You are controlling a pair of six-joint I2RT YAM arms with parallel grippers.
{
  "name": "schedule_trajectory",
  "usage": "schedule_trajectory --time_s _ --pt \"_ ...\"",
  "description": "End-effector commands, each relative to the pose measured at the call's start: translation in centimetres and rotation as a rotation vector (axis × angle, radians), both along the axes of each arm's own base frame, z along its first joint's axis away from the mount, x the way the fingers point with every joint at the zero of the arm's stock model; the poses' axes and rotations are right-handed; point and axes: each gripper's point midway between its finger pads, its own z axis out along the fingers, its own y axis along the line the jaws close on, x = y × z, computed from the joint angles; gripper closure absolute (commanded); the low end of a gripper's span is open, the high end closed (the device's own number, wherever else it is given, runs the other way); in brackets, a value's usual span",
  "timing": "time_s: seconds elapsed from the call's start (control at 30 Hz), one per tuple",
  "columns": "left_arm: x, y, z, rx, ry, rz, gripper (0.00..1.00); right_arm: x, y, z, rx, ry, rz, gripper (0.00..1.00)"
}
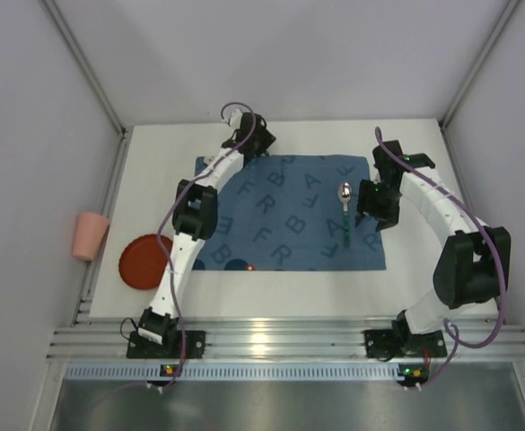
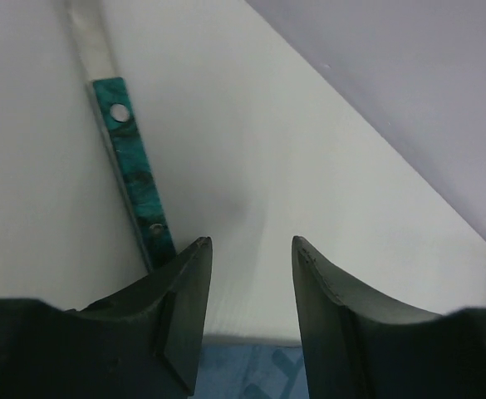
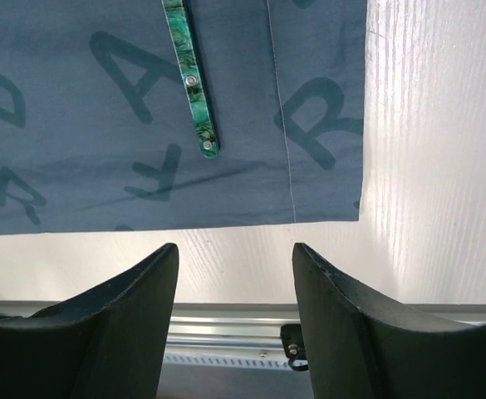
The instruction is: Set the dinner table for one person
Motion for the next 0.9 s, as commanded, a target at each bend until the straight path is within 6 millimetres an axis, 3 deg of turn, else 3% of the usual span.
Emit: schedule_trajectory --time_s 0.0,0.2,0.27,0.33,0.37,0.5,0.6,0.7,0.8,0.87 --pt "-1.2 6.9 -1.5 0.076 0.149 0.164 0.50 0.2 0.1 1.2 0.027 -0.041 -0.013 0.43" --pt "-2.3 16.4 -1.7 0.115 0.237 0.266 0.49 -0.3 0.4 0.3 0.043 -0.021 -0.015 0.44" --pt "-2.4 18.8 -0.5 0.125 0.232 0.264 0.49 -0.4 0.6 0.0 0.053 -0.017 -0.014 0.45" --pt "-2.3 19.0 0.9 0.136 0.198 0.195 0.47 -0.4 0.7 -0.3 0.056 -0.015 -0.013 0.45" --pt "-1.9 18.9 3.5 0.133 0.136 0.160 0.45 -0.3 0.7 -0.4 0.056 -0.014 -0.015 0.45" --pt "-1.0 17.1 10.7 0.141 -0.050 0.005 0.32 -0.4 1.1 -0.9 0.061 -0.003 -0.004 0.46" --pt "-1.7 16.4 15.5 0.139 -0.139 -0.084 0.26 -0.6 1.7 -1.3 0.068 0.004 0.003 0.46" --pt "-2.8 17.8 18.3 0.220 -0.177 -0.103 0.23 -0.5 2.0 -1.2 0.072 -0.001 0.007 0.47" --pt "-3.8 20.2 17.7 0.356 -0.140 -0.073 0.19 -0.4 2.2 -1.0 0.072 -0.009 0.008 0.47" --pt "-4.7 22.3 15.3 0.409 -0.043 -0.061 0.17 -0.4 2.3 -0.9 0.074 -0.010 0.006 0.47"
